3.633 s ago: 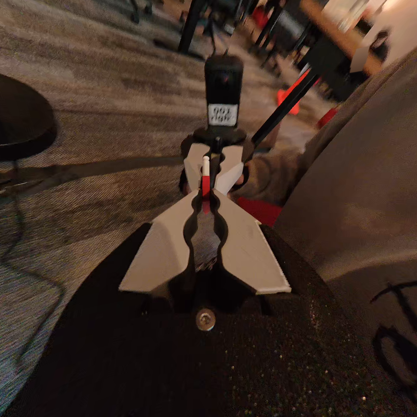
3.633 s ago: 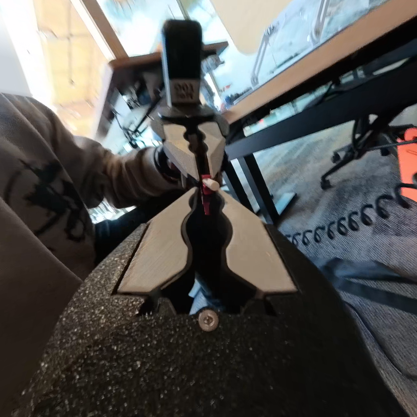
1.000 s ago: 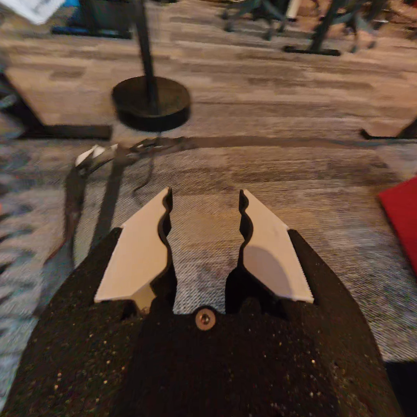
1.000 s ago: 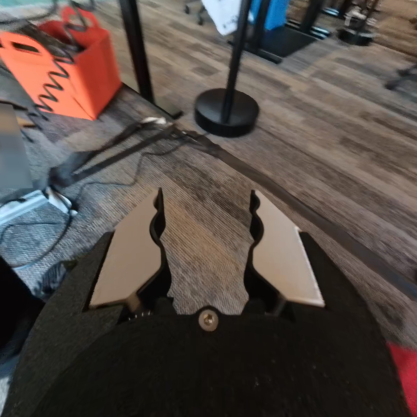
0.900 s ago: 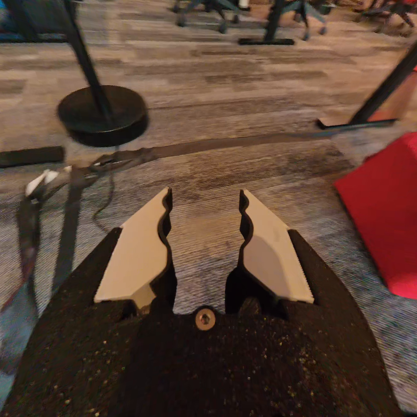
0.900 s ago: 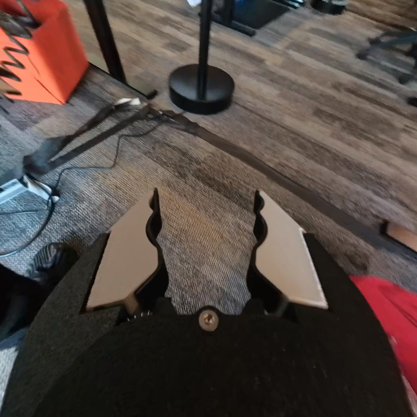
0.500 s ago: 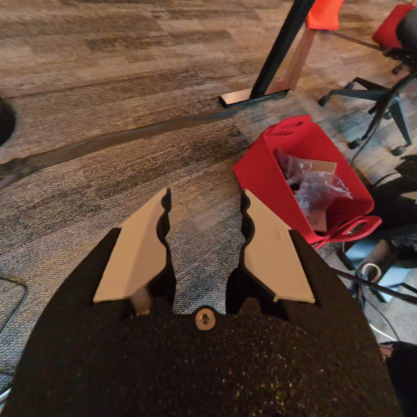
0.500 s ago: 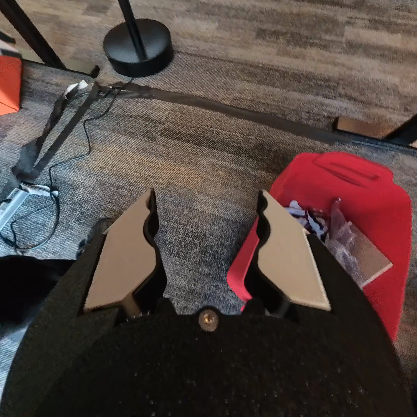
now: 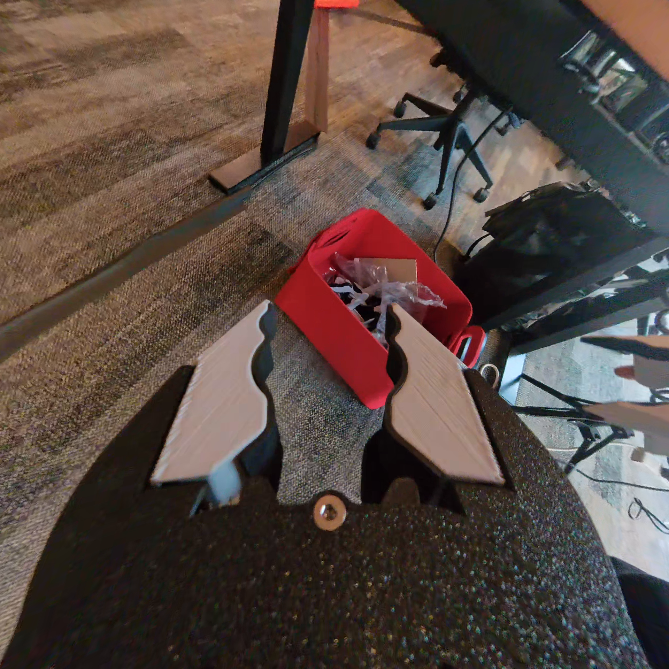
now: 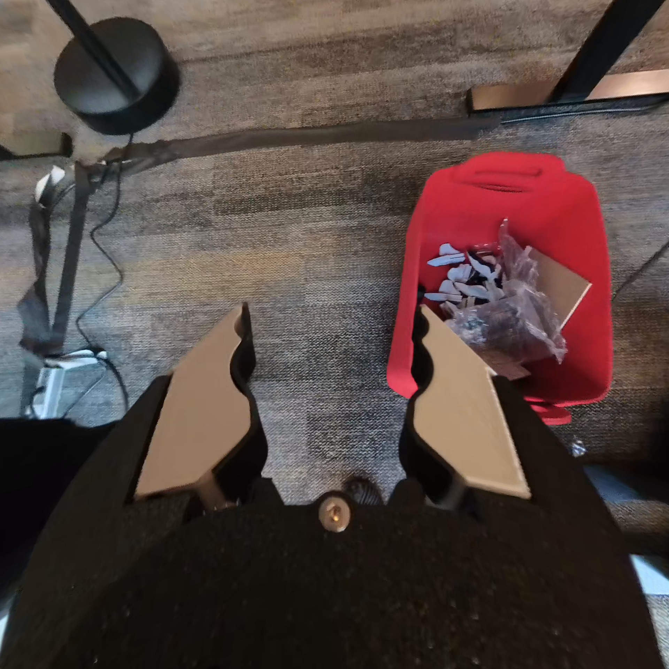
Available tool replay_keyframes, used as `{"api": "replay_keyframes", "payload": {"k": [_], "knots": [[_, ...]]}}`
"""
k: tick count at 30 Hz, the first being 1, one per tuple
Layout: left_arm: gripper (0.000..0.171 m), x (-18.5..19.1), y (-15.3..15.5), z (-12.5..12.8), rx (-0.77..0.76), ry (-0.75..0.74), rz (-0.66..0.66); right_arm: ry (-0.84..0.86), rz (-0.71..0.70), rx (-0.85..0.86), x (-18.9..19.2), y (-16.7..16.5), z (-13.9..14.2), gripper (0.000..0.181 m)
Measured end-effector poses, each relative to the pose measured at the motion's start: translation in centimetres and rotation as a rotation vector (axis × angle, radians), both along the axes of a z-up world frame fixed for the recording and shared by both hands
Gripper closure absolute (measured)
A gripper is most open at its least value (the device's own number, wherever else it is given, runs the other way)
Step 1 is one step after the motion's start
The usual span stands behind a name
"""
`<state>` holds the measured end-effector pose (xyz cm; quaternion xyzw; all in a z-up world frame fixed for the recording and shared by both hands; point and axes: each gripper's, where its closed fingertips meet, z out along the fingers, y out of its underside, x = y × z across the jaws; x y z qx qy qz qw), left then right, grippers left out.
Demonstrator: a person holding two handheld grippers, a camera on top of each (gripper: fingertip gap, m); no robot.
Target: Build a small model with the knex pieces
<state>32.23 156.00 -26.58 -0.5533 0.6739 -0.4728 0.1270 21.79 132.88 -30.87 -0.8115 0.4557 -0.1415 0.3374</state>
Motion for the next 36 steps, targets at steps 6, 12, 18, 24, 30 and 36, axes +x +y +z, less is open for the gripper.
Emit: {"api": "replay_keyframes", "payload": {"k": [6,12,18,24,30,36], "knots": [[0.112,1.6,9.1,4.7,0.012,-0.025,0.067,0.020,-0.001,-0.032,-0.9,3.5,5.6,0.094],[0.112,1.5,17.4,8.3,0.054,-0.036,0.133,0.008,-0.077,-0.031,-0.9,4.8,9.8,0.095],[0.113,2.7,19.6,12.2,0.062,-0.162,0.147,-0.111,-0.134,-0.066,1.9,4.7,12.7,0.095],[0.113,2.3,21.5,11.3,0.030,-0.189,0.182,-0.188,-0.064,-0.085,7.6,8.5,15.0,0.095],[0.113,-2.8,23.9,6.4,0.009,-0.050,0.198,-0.095,0.027,-0.112,7.6,11.6,14.1,0.095],[0.113,-8.1,24.9,3.7,-0.041,0.074,0.251,-0.031,0.074,-0.142,6.8,13.2,14.0,0.094]]}}
